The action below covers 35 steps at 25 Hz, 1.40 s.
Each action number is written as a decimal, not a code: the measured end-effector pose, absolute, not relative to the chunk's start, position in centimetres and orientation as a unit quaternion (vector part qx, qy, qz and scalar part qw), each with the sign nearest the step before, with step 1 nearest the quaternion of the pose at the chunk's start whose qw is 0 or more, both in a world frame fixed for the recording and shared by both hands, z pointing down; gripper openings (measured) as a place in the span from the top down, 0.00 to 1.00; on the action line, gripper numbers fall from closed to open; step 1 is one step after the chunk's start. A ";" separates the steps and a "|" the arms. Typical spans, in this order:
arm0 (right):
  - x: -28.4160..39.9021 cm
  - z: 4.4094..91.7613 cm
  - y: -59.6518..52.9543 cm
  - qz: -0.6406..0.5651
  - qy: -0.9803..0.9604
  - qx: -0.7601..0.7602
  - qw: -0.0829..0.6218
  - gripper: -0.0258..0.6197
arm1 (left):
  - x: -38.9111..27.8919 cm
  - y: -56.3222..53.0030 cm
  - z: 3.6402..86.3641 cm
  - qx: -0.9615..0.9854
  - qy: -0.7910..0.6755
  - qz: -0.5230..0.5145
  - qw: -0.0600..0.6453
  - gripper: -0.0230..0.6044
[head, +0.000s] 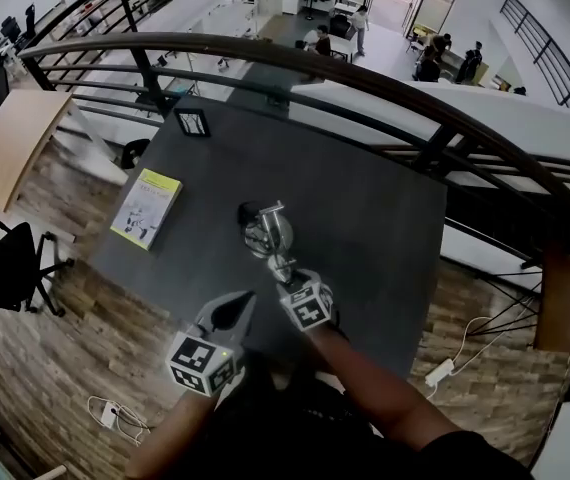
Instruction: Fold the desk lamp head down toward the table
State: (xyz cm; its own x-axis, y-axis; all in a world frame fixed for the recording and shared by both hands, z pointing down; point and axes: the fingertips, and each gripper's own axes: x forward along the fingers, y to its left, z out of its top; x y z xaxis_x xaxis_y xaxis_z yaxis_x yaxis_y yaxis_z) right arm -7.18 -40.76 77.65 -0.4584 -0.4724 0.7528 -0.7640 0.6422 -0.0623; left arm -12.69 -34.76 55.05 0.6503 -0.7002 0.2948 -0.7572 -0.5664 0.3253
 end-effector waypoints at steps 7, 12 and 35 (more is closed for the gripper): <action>-7.2 77.4 -40.8 0.204 -0.824 0.377 0.371 0.65 | -13.5 -35.1 55.3 0.884 -0.408 0.065 0.217 0.96; -6.1 74.3 -39.8 0.226 -0.824 0.400 0.333 0.67 | -13.4 -35.1 54.5 0.897 -0.386 0.058 0.209 0.96; -6.1 49.8 -27.2 0.115 -0.922 0.367 0.029 0.96 | -10.4 -25.6 47.5 0.930 -0.344 -0.013 0.128 0.96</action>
